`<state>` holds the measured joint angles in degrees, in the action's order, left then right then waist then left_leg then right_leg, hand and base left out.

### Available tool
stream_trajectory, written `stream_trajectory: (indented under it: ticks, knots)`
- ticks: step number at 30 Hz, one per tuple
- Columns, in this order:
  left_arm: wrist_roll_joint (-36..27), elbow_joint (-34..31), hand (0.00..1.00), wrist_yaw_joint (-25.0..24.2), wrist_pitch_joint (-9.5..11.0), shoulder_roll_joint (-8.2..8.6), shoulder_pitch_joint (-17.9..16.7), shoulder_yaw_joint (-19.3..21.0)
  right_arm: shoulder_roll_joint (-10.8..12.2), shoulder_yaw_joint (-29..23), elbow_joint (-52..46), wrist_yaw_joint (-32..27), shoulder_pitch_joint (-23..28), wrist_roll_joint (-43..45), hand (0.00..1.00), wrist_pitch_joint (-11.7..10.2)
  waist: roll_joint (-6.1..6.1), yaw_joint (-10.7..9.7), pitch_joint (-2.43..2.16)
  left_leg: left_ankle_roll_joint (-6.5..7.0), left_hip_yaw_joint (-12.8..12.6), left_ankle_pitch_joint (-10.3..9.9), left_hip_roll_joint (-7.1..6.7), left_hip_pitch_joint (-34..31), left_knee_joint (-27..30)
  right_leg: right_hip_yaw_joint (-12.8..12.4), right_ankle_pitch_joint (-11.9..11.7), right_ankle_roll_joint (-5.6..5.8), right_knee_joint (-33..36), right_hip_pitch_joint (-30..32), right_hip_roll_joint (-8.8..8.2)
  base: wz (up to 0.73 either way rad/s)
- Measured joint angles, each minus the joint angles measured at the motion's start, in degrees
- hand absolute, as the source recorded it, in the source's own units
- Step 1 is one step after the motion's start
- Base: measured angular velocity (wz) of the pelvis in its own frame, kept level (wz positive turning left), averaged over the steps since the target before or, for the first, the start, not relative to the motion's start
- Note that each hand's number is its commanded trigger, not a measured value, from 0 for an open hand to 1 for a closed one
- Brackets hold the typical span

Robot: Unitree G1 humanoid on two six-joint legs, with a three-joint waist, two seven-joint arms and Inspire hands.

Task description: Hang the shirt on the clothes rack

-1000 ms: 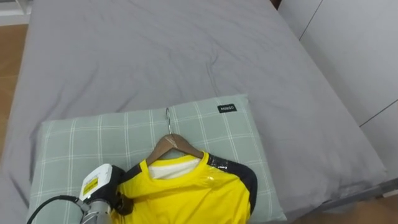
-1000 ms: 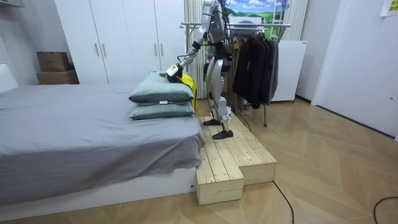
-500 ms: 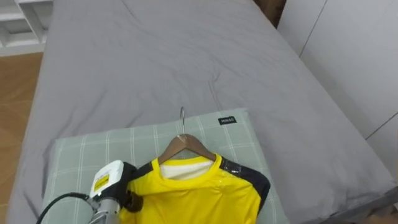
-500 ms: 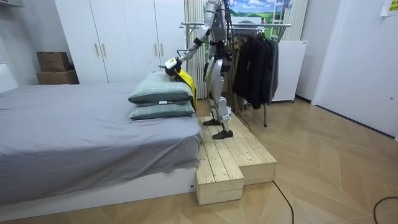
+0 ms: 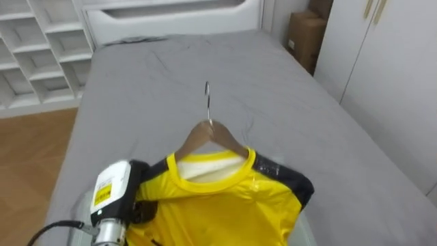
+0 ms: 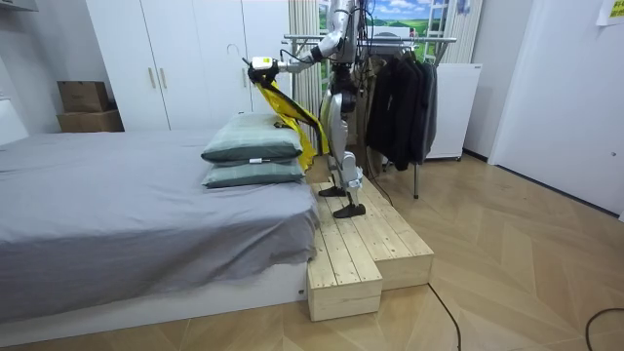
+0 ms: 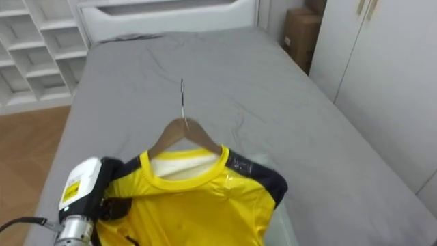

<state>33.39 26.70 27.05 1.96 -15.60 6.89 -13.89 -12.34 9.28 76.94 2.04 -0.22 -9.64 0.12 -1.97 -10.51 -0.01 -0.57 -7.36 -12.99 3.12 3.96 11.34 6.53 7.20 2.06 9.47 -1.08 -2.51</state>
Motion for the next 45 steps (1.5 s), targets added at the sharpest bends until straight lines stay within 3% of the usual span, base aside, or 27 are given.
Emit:
stream_trajectory:
  ticks: [5,12,16,22,30,37,45]
  knots:
    - [0.00,-3.24,1.00,0.10,-0.01,-1.71,-1.73,0.46,0.02,-1.83,-0.01,1.23,0.85,0.73,0.00,0.62,0.99,0.31,-0.04,0.00,0.00,0.00,-0.03,0.40,-0.06,-0.02,0.01,0.02,-0.16,-0.40,0.00,0.00]
    - [0.01,-12.73,1.00,0.29,0.19,-1.73,-2.56,2.12,-0.01,-4.53,1.19,1.63,1.35,2.57,0.00,1.23,0.90,2.06,-0.12,0.00,0.05,0.00,0.06,0.63,-0.71,-0.02,-0.13,0.01,-0.82,-0.60,0.25,-0.01]
    - [0.00,-18.48,1.00,0.48,0.20,-1.73,-5.21,3.64,-0.04,-6.63,1.25,0.44,1.70,6.70,0.00,1.25,0.93,2.73,-0.10,0.00,-0.13,0.00,0.09,1.79,-1.25,-0.27,-0.13,0.01,-0.82,-1.40,0.30,-0.03]
    - [0.13,-18.66,1.00,0.78,-0.22,-1.76,-7.88,4.96,-0.20,-8.50,0.75,-1.59,1.96,9.65,0.00,1.59,1.81,2.99,0.33,0.00,-0.29,-0.01,0.03,2.68,-1.74,-0.94,0.03,0.13,-0.83,-1.95,0.33,0.00]
    - [1.07,-18.67,1.00,2.23,-0.45,-2.32,-8.24,6.11,-1.61,-12.30,-0.43,-6.93,2.00,11.65,0.00,2.47,1.89,2.80,0.33,-0.01,-0.26,-0.01,0.06,2.64,-1.61,-0.66,0.04,0.12,-0.75,-1.99,0.35,0.00]
    - [0.43,-18.72,1.00,2.77,-0.21,-2.76,-8.24,6.34,-2.16,-13.51,-8.22,-14.39,2.80,16.45,0.00,2.25,2.42,2.80,0.14,0.00,-0.28,-0.01,0.04,2.64,-1.58,-0.36,0.05,0.13,-0.75,-1.98,0.30,0.00]
    - [0.56,-18.75,1.00,2.78,0.91,-3.26,-8.25,6.69,-2.22,-15.50,-16.37,-19.86,3.52,22.00,0.00,0.02,2.63,3.05,0.04,-0.01,-0.23,-0.01,0.06,2.70,-1.69,-0.31,0.05,0.13,-0.71,-1.98,0.32,0.00]
